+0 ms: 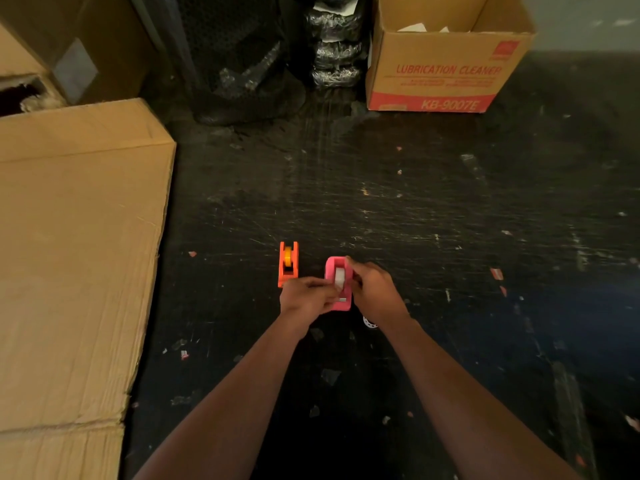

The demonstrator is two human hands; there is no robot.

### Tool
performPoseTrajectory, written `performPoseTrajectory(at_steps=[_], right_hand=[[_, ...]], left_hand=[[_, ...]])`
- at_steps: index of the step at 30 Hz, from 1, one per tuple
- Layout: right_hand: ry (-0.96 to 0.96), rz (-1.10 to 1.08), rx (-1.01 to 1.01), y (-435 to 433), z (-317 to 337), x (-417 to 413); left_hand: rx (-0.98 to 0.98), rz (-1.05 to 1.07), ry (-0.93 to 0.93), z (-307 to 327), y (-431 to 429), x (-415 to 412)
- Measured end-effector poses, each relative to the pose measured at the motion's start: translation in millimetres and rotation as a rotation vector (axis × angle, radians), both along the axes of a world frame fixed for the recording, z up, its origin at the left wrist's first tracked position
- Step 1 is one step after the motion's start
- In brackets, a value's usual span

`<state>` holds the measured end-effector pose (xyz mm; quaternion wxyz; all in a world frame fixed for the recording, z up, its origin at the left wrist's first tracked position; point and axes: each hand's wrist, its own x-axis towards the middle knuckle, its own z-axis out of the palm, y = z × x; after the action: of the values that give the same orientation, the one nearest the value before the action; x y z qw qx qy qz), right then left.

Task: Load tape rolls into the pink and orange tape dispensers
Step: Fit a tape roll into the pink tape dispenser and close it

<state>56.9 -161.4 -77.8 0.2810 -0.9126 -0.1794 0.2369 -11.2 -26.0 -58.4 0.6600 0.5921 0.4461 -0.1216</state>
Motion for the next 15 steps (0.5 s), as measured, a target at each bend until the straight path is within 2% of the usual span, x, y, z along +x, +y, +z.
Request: performPoseTrajectory(at_steps=[5, 10, 15], right_hand=[[0.001, -0.002, -0.004, 1, -2, -2], [0.012, 0.048, -0.011, -2, -5, 2], [0.040, 0.127, 0.064, -12, -3, 1]], left_hand=[[-0.056, 0.011, 0.027, 0, -6, -8], [-0.023, 0.016, 0.012, -2, -9, -8], [-0.011, 0.012, -0.010, 3, -6, -2]])
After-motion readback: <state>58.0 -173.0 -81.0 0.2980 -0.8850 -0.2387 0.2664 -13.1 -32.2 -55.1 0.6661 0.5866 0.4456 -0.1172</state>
